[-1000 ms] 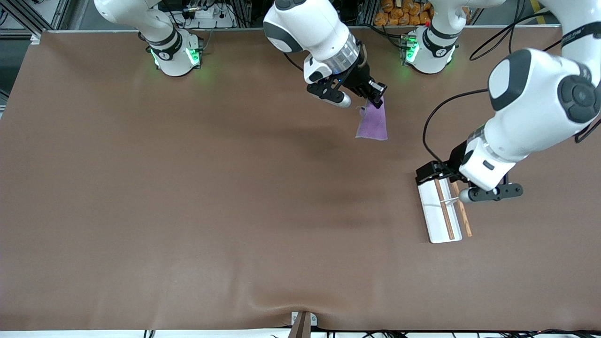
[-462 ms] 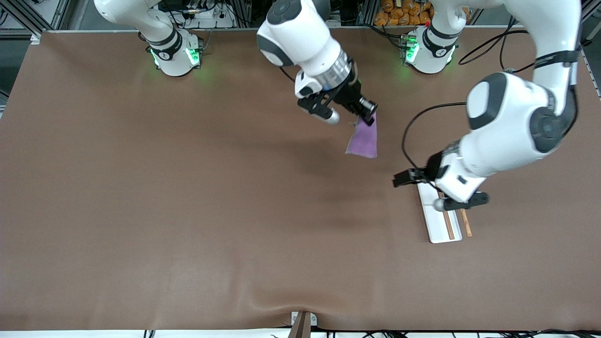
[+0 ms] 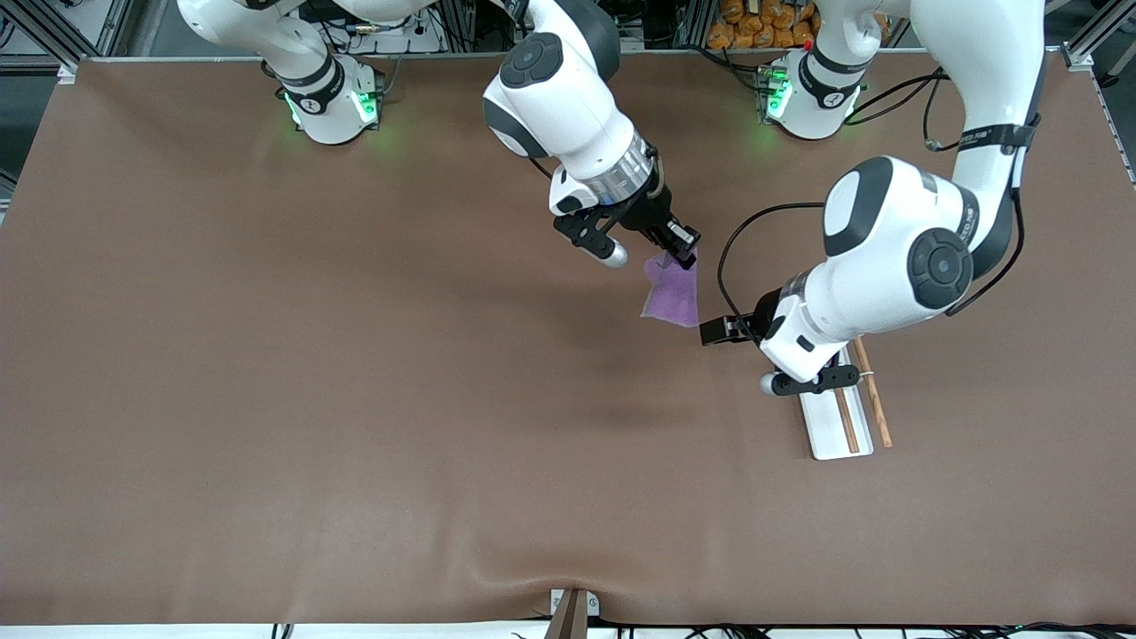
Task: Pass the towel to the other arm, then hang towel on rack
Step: 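Carry the towel toward the left gripper while the left gripper approaches it, then close the left gripper on the hanging towel beside the right gripper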
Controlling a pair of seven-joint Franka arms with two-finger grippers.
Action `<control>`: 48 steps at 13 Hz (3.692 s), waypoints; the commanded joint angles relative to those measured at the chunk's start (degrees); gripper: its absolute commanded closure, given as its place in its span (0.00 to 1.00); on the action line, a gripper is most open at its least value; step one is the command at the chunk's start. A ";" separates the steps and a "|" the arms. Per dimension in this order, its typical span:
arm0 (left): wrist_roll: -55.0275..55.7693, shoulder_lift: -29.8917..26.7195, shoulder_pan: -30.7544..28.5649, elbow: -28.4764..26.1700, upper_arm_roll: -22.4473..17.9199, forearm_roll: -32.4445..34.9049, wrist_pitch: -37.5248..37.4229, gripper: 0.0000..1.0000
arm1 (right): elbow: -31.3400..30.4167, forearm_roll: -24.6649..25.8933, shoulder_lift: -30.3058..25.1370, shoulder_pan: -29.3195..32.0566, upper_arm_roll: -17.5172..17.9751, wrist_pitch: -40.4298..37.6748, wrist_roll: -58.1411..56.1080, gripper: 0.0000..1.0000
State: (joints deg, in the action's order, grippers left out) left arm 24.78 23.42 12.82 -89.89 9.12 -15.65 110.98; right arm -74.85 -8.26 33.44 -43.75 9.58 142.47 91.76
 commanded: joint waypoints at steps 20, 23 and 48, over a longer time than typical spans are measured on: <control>14.24 2.33 2.04 2.88 -0.77 -0.87 -7.97 0.09 | 2.34 0.61 1.45 -0.63 0.26 -0.09 1.58 1.00; 14.68 2.33 2.21 2.97 -0.42 -1.05 -8.24 0.18 | 2.34 0.61 1.45 -0.63 0.26 -0.09 1.58 1.00; 14.95 2.16 2.12 6.31 -0.25 -0.87 -13.60 1.00 | 2.26 0.61 1.45 -0.63 0.26 -0.09 1.31 1.00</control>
State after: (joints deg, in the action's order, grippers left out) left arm 39.22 26.21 15.07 -84.09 8.87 -15.67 98.53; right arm -74.52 -8.26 33.72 -44.13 9.74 142.46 91.78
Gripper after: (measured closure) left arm 0.982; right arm 0.965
